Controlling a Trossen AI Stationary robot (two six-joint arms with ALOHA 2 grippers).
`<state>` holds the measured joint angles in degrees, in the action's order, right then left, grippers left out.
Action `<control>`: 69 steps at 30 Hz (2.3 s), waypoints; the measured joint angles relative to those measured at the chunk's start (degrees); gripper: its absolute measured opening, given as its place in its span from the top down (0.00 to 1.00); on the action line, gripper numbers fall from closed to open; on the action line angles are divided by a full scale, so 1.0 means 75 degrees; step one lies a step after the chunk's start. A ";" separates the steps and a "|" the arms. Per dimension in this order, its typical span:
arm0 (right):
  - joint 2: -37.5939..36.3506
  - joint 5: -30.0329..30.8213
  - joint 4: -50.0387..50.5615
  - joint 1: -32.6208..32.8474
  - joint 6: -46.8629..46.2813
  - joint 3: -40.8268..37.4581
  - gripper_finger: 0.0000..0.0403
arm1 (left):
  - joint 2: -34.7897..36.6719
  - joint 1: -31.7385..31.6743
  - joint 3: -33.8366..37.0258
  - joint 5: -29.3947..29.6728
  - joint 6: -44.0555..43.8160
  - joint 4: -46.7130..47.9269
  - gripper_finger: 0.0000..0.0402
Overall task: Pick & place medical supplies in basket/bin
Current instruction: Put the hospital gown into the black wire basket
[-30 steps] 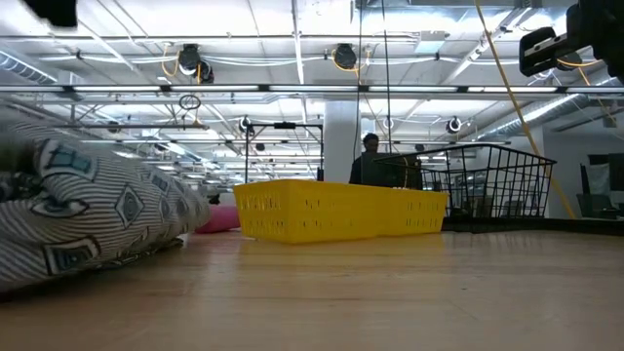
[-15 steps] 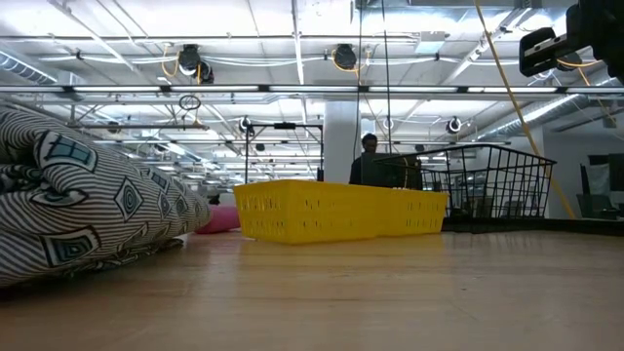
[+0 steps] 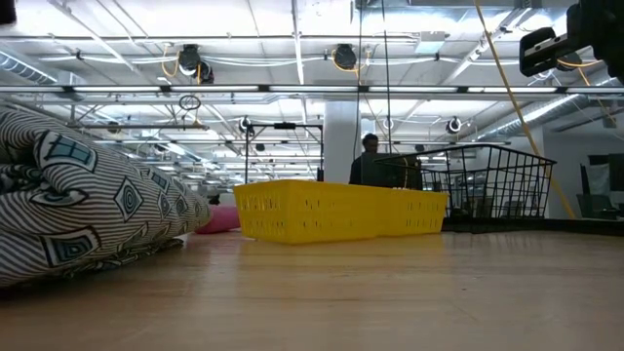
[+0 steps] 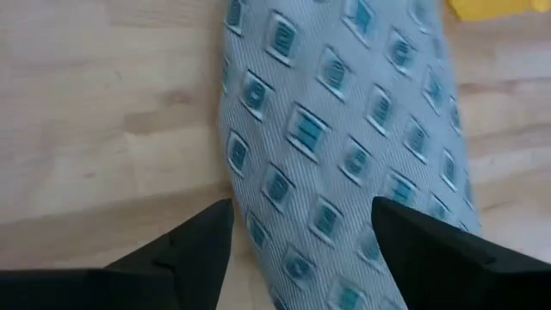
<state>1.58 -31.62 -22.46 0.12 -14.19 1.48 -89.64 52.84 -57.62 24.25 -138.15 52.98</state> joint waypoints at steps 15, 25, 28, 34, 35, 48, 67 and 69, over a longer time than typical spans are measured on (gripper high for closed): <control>-0.0002 0.0000 0.0064 -0.0002 0.0040 0.0000 1.00 | 0.0160 -0.0167 0.3398 0.2243 0.0848 -0.5880 0.28; -0.0003 0.0003 0.0070 -0.0001 0.0046 0.0000 1.00 | 0.0160 -0.0987 0.3939 0.2232 0.2355 -0.7637 0.31; 0.0000 0.0003 0.0068 0.0000 0.0046 0.0002 1.00 | 0.0160 -0.1336 0.3943 0.2037 0.3234 -0.8245 0.33; -0.0002 0.0003 0.0070 -0.0003 0.0046 -0.0001 1.00 | 0.0157 -0.1828 0.3943 0.1608 0.4601 -0.9424 0.37; -0.0002 0.0003 0.0070 -0.0002 0.0046 0.0000 1.00 | 0.0157 -0.1883 0.3943 0.1545 0.4749 -0.9598 0.38; -0.0003 0.0019 0.0070 -0.0001 0.0046 0.0002 1.00 | 0.0157 -0.2467 0.3940 0.1026 0.5160 -0.9625 0.38; -0.0001 0.0035 0.0067 -0.0003 0.0046 0.0002 1.00 | 0.0157 -0.2982 0.3934 0.0969 0.5822 -0.9150 0.55; -0.0001 0.0035 0.0069 0.0000 0.0046 -0.0001 1.00 | 0.0154 -0.2984 0.3934 0.0974 0.5825 -0.9065 0.66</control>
<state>1.57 -31.35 -21.94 0.12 -13.85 1.48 -88.49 30.46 -28.12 31.55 -94.45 -15.01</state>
